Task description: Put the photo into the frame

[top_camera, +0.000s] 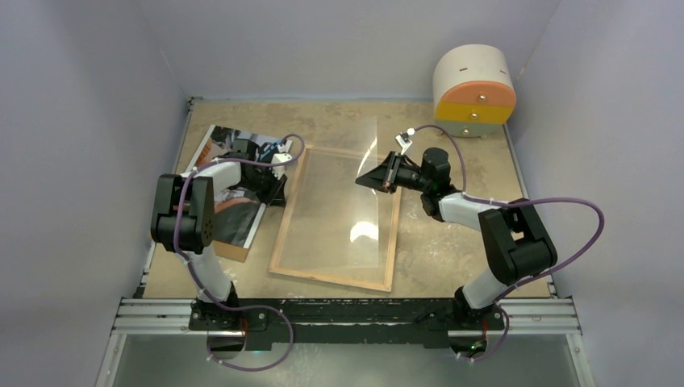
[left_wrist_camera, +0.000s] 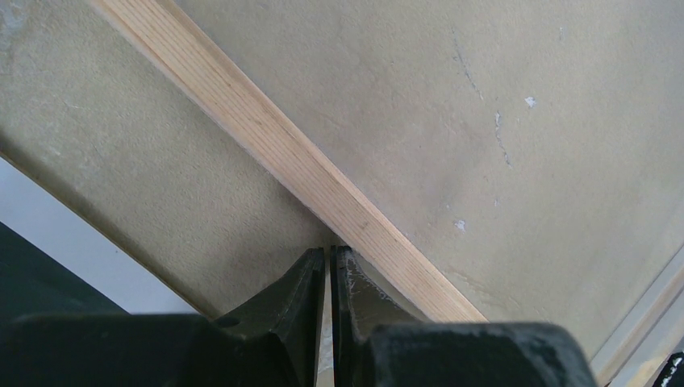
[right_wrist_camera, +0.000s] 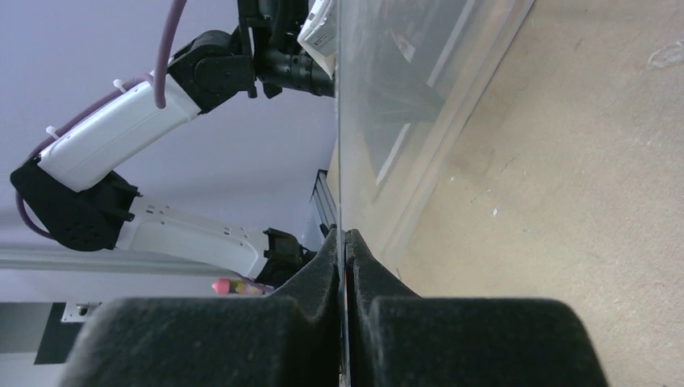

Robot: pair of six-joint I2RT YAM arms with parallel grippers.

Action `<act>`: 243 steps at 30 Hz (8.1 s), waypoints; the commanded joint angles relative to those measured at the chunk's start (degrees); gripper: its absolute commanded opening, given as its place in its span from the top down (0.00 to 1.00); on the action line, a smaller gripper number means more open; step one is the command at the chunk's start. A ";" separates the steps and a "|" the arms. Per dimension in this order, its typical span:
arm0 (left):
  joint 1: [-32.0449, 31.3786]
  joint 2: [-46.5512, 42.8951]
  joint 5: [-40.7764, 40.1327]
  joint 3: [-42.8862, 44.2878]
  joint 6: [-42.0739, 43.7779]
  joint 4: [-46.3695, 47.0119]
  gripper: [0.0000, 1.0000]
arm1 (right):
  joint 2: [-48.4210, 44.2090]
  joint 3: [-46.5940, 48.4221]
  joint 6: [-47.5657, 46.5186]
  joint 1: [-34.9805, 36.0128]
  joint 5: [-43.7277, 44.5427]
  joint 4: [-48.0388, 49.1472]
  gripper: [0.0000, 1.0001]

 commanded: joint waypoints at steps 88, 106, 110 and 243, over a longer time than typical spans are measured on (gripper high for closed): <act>-0.36 5.25 -2.08 -2.90 -0.44 -4.66 0.93 | 24.61 -8.33 13.91 -5.45 -10.37 33.66 1.00; -0.36 5.97 -1.43 -2.09 -0.55 -5.23 0.95 | 22.94 -6.31 29.43 -1.79 -3.86 48.79 1.00; -0.36 5.81 -1.23 -1.92 -0.49 -5.45 0.95 | 19.16 -7.05 24.78 -2.02 -1.32 42.55 1.00; -0.36 7.07 -0.74 -1.90 0.64 -6.31 0.99 | 8.03 -15.53 -5.57 -4.21 5.88 24.98 1.00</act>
